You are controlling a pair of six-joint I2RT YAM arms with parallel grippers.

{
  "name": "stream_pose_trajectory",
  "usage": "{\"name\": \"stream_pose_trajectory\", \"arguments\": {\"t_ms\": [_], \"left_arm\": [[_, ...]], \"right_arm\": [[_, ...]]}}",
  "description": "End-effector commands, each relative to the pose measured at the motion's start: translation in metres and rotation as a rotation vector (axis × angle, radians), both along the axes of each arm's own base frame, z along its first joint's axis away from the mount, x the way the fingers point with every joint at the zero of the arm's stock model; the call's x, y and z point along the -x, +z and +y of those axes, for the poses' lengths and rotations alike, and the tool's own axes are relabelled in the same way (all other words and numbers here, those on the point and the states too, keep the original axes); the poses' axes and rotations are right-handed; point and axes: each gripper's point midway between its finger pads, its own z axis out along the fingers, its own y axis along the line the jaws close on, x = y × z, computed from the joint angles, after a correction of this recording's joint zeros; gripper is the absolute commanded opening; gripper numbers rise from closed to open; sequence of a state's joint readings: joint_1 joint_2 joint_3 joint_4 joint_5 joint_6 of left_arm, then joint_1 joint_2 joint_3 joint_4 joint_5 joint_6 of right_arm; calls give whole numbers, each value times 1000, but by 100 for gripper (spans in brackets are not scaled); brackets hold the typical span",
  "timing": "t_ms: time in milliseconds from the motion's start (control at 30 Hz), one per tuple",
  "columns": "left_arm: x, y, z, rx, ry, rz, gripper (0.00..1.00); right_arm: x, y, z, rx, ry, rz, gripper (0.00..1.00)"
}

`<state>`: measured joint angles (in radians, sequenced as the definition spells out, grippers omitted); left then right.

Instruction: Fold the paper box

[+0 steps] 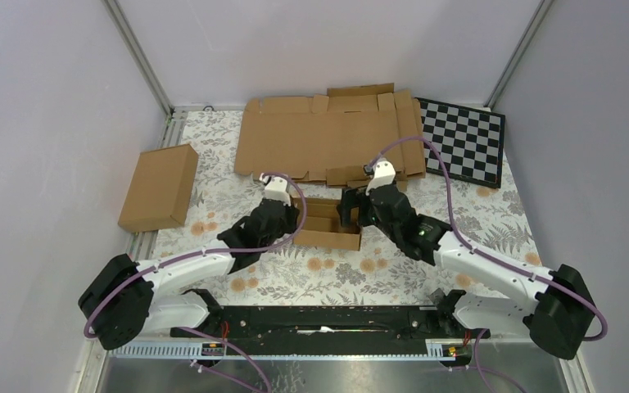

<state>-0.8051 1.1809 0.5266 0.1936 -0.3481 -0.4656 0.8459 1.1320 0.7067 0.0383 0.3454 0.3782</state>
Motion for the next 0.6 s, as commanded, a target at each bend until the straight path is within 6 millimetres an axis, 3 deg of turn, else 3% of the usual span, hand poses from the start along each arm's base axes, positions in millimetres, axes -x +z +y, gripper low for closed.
{"name": "stream_pose_trajectory", "arguments": {"t_ms": [0,267,400,567], "left_arm": [[-8,28,-6,-2,3,-98,0],[0,28,-14,-17,-53,-131,0],[7,28,-19,13,-102,-149,0],[17,23,-24,18,-155,-150,0]], "right_arm": [[25,11,6,88,160,82,100],[47,47,20,110,386,55,100],[51,30,32,171,478,124,99],[56,6,42,181,536,186,87]]}}
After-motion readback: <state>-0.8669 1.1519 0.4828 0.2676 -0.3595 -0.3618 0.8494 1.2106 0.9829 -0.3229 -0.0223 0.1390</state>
